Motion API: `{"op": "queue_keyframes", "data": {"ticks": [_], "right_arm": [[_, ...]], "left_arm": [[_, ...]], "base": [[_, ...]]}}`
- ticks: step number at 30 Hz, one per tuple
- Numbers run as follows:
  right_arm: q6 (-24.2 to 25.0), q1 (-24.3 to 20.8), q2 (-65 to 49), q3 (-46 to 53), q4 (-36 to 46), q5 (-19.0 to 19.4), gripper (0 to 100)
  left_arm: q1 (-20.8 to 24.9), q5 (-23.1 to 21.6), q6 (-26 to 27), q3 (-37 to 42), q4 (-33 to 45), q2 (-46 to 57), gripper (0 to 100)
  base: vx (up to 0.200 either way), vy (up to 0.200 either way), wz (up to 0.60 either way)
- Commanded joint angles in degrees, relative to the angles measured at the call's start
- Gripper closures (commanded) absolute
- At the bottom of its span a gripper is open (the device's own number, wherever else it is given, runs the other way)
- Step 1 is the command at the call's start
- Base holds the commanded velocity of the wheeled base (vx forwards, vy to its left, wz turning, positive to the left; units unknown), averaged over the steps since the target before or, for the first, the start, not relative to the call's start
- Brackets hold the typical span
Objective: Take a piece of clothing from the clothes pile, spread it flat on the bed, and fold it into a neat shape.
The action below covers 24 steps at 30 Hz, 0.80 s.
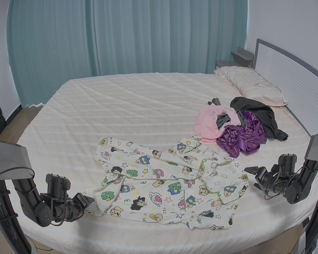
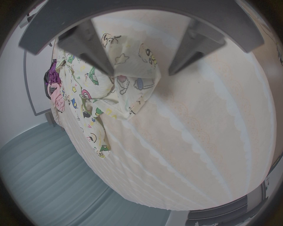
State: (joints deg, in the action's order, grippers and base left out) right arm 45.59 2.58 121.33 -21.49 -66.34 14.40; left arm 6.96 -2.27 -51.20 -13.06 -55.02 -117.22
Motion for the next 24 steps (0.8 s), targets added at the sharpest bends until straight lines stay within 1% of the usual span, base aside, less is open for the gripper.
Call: {"op": "queue_keyframes", "data": {"ticks": [1,11,12,15,19,22,24], "right_arm": [[0.02,-0.04,0.13,0.05,-0.02,0.02,0],[0.11,0.14,-0.13,0.05,-0.02,0.02,0],[0.11,0.14,-0.22,0.05,-0.02,-0.07,0],[0.02,-0.04,-0.31,0.13,-0.02,-0.07,0],[0.02,-0.12,-0.22,0.22,-0.02,-0.07,0],[0.02,-0.12,-0.22,0.57,-0.02,-0.07,0],[0.02,-0.21,-0.22,0.66,-0.02,-0.07,0]], "left_arm": [[0.07,0.42,0.05,-0.22,0.26,-1.6,100],[0.16,0.77,0.22,1.54,0.61,0.51,100],[0.07,1.56,0.31,2.86,0.88,2.97,100],[0.07,2.0,0.49,6.2,1.93,6.04,100],[0.33,2.09,0.58,10.33,3.6,8.5,100],[1.56,2.09,0.93,13.06,4.13,9.91,100],[1.92,2.27,0.84,13.06,5.62,10.17,100]], "base": [[0.0,0.0,0.0],[0.0,0.0,0.0],[0.0,0.0,0.0],[0.0,0.0,0.0],[0.0,0.0,0.0],[0.0,0.0,0.0],[0.0,0.0,0.0]]}}
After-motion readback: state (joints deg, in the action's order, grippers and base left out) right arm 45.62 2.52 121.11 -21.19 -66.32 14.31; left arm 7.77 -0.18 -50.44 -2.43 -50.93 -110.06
